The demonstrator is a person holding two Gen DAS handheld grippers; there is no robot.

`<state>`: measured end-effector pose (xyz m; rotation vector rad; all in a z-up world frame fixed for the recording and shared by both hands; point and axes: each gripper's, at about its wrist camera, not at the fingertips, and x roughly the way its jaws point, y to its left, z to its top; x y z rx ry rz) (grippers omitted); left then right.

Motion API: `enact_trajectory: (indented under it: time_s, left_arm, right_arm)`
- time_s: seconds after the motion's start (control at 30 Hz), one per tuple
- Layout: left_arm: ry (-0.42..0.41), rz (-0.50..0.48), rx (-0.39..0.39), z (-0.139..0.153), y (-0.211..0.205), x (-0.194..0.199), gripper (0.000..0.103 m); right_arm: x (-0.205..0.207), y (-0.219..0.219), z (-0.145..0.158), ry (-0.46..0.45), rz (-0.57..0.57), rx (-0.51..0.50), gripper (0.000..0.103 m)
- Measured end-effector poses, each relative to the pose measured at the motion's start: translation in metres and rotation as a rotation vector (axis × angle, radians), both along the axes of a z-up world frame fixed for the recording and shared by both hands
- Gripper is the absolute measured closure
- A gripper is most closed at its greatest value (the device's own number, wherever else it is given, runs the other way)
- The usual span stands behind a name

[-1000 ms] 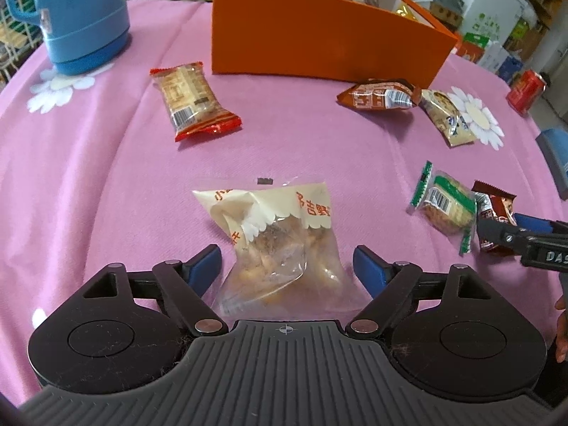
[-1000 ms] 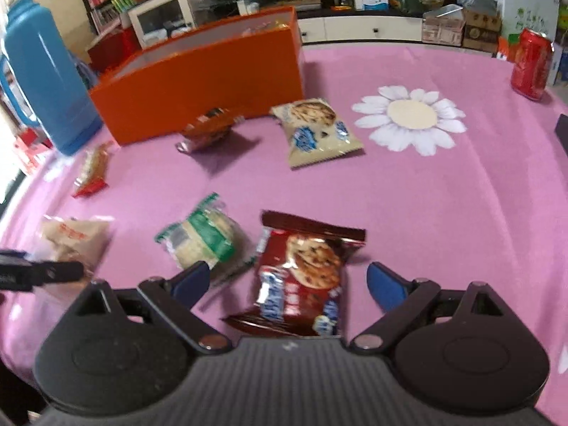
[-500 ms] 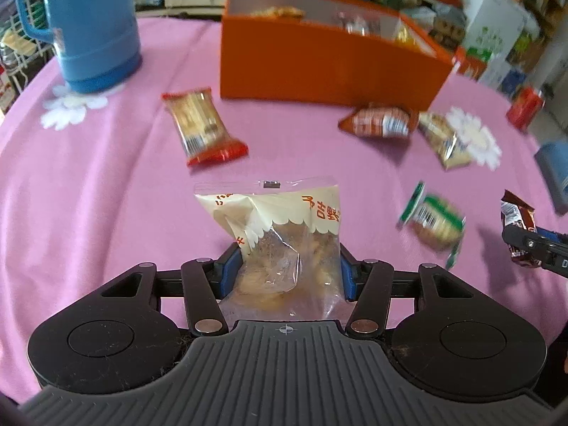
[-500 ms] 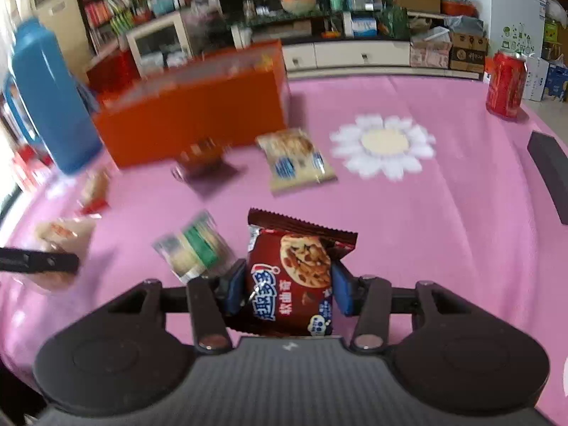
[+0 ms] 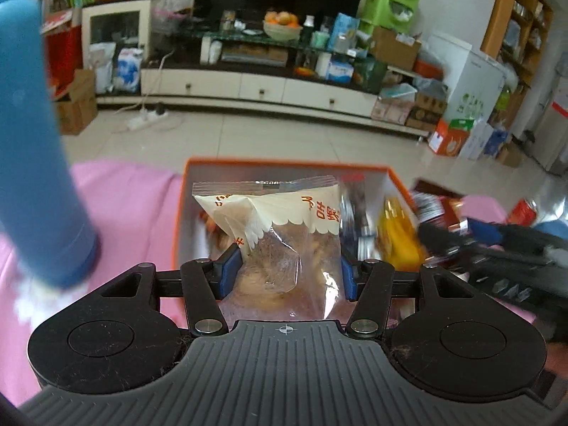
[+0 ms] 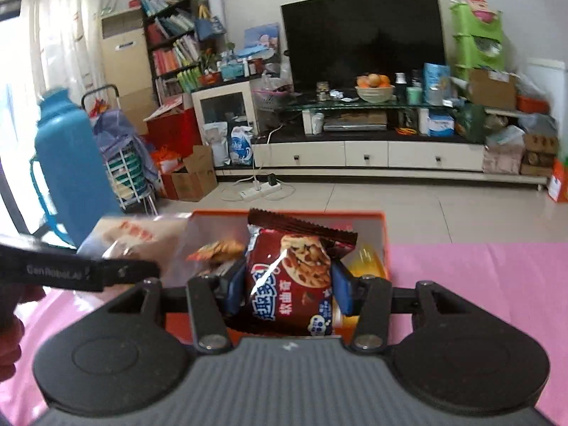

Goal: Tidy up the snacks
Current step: 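Carry both packets into the orange box and open both tools, then move both open tools back over the remaining snacks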

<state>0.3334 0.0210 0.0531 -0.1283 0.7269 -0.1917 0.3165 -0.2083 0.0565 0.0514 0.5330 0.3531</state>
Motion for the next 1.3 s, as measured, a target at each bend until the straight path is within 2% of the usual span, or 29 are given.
enact_trajectory:
  time_s: [0.13, 0.17, 0.2, 0.23, 0.3, 0.37, 0.4, 0.57, 0.8, 0.93, 1.1, 1.2, 1.3]
  left_arm:
    - [-0.008, -0.001, 0.048, -0.01, -0.017, 0.045, 0.068]
    - [-0.008, 0.0, 0.044, -0.012, -0.019, 0.052, 0.062]
    - [-0.01, -0.003, 0.034, -0.012, -0.02, 0.055, 0.053]
    - [-0.023, -0.004, 0.028, -0.01, -0.02, 0.054, 0.051]
    - [-0.059, -0.009, 0.039, -0.006, -0.021, 0.047, 0.039]
    - [-0.084, 0.0, 0.061, 0.0, -0.021, 0.036, 0.038]
    - [-0.087, -0.001, 0.067, 0.002, -0.02, 0.03, 0.038]
    - [-0.09, -0.013, 0.076, 0.013, -0.019, -0.01, 0.034]
    - [-0.065, -0.027, 0.103, 0.013, -0.019, -0.073, 0.031]
    - [0.009, -0.018, 0.117, -0.014, -0.009, -0.115, 0.027]
    - [0.189, 0.021, 0.159, -0.081, 0.01, -0.162, 0.03]
    - [0.247, 0.073, 0.196, -0.103, 0.023, -0.161, 0.03]
    - [0.237, 0.12, 0.202, -0.103, 0.035, -0.138, 0.029]
  right_arm:
    - [0.048, 0.01, -0.016, 0.013, 0.002, -0.04, 0.05]
    - [0.057, 0.011, -0.02, 0.011, -0.004, -0.04, 0.046]
    - [0.06, 0.011, -0.02, 0.004, -0.009, -0.04, 0.036]
    - [0.06, 0.01, -0.018, -0.013, -0.012, -0.042, 0.035]
    - [0.05, 0.006, -0.011, -0.056, -0.023, -0.063, 0.031]
    - [0.035, 0.0, -0.005, -0.075, -0.033, -0.053, 0.023]
    - [0.025, -0.004, -0.003, -0.08, -0.034, -0.038, 0.009]
    - [-0.032, -0.015, 0.006, -0.068, -0.028, -0.022, 0.009]
    - [-0.106, -0.021, -0.015, 0.053, -0.026, -0.029, 0.009]
    - [-0.145, -0.028, -0.036, 0.131, -0.041, -0.006, 0.009]
    - [-0.182, -0.04, -0.069, 0.228, -0.082, 0.055, 0.009]
    - [-0.188, -0.05, -0.082, 0.266, -0.109, 0.102, 0.008]
    - [-0.183, -0.058, -0.085, 0.266, -0.131, 0.113, 0.008]
